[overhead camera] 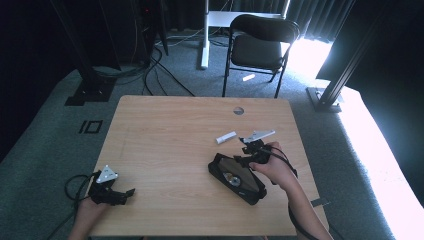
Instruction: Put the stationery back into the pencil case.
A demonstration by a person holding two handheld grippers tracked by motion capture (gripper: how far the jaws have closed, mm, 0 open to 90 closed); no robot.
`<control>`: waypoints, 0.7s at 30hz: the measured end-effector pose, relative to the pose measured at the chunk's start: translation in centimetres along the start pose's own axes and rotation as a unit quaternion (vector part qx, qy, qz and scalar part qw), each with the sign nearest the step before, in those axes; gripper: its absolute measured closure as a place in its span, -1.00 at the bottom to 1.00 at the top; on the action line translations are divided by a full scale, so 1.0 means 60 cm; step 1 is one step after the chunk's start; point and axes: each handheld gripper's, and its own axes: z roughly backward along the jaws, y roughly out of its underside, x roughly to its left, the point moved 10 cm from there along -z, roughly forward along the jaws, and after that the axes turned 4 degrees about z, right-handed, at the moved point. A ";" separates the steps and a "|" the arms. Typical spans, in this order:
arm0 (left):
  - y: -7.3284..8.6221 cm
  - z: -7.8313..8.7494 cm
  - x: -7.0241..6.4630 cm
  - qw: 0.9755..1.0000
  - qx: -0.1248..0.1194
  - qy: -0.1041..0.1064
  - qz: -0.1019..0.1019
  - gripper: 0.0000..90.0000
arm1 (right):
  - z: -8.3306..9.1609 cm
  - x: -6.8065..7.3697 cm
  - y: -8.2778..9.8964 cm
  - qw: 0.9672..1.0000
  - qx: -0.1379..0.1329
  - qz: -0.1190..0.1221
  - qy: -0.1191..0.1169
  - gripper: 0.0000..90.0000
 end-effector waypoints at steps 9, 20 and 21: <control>0.000 0.000 0.000 1.000 0.000 0.000 0.001 -0.98 | -0.022 -0.064 0.019 0.999 0.000 -0.044 0.025 0.12; 0.000 0.000 0.000 1.000 0.000 0.000 0.001 -0.98 | -0.047 -0.132 0.041 0.997 -0.009 -0.055 0.061 0.12; 0.000 0.000 0.000 1.000 0.000 0.000 0.001 -0.98 | -0.051 -0.135 0.045 0.996 -0.006 -0.057 0.062 0.12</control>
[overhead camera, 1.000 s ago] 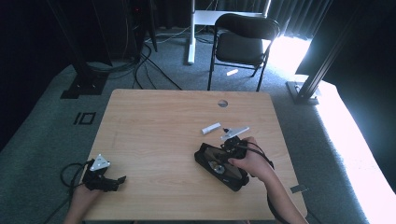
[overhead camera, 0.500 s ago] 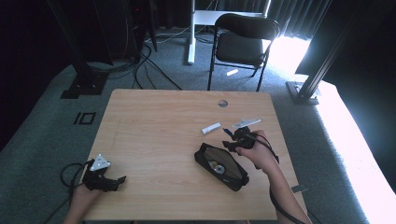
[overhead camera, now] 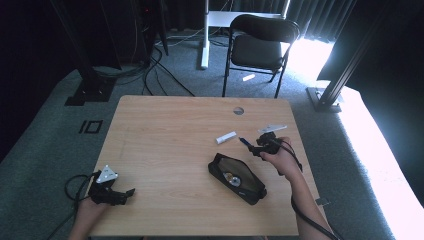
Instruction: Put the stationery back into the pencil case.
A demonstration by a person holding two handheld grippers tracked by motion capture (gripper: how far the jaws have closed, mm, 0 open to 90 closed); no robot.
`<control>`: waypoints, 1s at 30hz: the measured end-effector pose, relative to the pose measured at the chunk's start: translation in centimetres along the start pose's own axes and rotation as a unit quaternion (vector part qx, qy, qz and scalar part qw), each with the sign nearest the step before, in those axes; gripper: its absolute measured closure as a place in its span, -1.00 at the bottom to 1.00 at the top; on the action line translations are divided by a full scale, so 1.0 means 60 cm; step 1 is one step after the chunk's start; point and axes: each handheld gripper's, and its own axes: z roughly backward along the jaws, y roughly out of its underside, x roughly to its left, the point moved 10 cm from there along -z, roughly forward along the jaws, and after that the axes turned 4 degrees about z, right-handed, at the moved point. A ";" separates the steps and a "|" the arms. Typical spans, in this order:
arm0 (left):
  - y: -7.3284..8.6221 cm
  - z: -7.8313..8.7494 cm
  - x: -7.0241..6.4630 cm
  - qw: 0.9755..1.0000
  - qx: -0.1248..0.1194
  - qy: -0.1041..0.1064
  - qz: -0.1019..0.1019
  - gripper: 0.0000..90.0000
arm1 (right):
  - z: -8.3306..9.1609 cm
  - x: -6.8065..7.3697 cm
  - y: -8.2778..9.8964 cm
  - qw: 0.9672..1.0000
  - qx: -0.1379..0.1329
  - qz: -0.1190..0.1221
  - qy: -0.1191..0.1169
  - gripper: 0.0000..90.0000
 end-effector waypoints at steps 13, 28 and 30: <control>0.000 0.000 0.000 1.000 0.000 0.000 0.000 -0.98 | -0.047 -0.024 0.021 1.000 0.021 -0.007 0.005 0.12; 0.000 0.000 0.000 1.000 0.000 0.000 0.000 -0.98 | -0.088 -0.051 0.041 0.999 0.047 -0.022 0.012 0.15; 0.000 0.000 0.000 1.000 0.000 0.000 0.000 -0.99 | -0.091 -0.051 0.043 0.998 0.051 -0.023 0.011 0.16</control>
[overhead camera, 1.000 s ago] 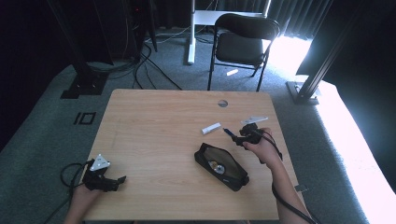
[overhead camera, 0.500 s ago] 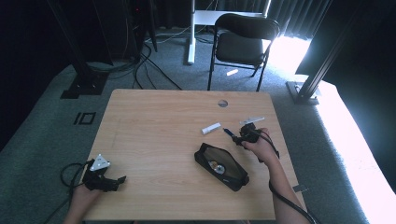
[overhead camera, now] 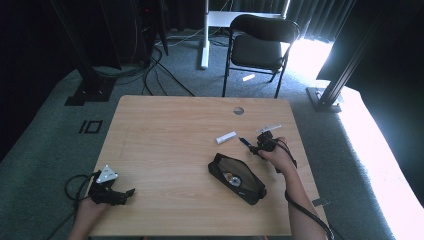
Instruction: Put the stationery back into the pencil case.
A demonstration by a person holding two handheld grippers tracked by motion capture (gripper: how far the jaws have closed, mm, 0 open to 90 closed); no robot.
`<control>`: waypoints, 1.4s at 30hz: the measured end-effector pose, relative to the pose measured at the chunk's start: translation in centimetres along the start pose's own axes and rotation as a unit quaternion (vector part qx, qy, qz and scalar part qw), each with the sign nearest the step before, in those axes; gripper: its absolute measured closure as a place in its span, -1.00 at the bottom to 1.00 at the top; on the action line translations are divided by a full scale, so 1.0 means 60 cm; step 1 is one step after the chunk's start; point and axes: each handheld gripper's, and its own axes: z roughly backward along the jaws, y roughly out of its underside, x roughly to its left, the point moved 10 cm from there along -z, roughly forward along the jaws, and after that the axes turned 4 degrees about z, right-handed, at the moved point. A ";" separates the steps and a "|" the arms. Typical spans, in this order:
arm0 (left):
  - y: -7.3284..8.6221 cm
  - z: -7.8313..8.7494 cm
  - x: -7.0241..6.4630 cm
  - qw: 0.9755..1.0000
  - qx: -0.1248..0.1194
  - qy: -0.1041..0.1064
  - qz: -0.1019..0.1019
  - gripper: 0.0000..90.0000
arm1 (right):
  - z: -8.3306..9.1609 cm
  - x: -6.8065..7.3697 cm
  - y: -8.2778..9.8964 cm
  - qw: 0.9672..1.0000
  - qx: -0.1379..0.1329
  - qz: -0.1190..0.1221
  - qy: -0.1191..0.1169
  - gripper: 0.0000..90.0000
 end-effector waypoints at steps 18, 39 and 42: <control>0.000 0.000 0.000 1.000 0.000 0.000 0.000 -0.98 | -0.001 0.005 0.005 0.999 0.027 -0.017 0.023 0.69; 0.000 0.000 0.000 1.000 0.000 0.000 0.000 -0.98 | 0.051 0.014 0.003 0.998 0.000 -0.066 0.015 0.76; 0.000 0.000 0.000 1.000 0.000 0.000 0.000 -0.98 | 0.065 0.019 0.003 0.998 -0.006 -0.065 0.008 0.76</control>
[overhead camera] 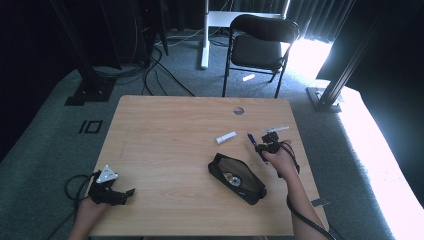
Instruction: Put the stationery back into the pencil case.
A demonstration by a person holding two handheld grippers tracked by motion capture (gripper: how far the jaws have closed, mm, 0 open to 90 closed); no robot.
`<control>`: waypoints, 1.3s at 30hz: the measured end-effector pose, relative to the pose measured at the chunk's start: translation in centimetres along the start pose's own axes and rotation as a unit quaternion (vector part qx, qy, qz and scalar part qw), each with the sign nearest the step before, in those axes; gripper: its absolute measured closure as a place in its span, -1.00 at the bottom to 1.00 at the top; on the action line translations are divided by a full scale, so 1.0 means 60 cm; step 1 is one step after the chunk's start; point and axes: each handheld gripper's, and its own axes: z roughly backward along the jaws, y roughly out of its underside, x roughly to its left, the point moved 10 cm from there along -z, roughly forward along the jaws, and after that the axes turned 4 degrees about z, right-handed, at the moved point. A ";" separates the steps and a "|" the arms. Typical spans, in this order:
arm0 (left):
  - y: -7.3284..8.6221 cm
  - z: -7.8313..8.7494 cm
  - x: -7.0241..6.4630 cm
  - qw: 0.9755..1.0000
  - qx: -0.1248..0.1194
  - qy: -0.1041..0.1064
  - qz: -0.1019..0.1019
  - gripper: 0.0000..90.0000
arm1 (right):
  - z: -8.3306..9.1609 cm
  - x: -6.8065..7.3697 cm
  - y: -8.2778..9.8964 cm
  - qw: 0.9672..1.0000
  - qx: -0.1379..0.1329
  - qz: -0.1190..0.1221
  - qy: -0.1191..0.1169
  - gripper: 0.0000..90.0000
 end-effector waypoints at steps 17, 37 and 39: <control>0.000 0.000 0.000 1.000 0.000 0.000 0.000 -0.98 | 0.068 0.039 -0.006 0.998 -0.031 0.021 -0.046 0.76; 0.000 0.000 0.000 1.000 0.000 0.000 0.000 -0.99 | 0.147 0.139 -0.022 0.987 -0.072 0.085 -0.112 0.76; 0.000 0.000 0.000 1.000 0.001 0.000 0.000 -0.98 | 0.151 0.147 -0.020 0.986 -0.072 0.095 -0.115 0.76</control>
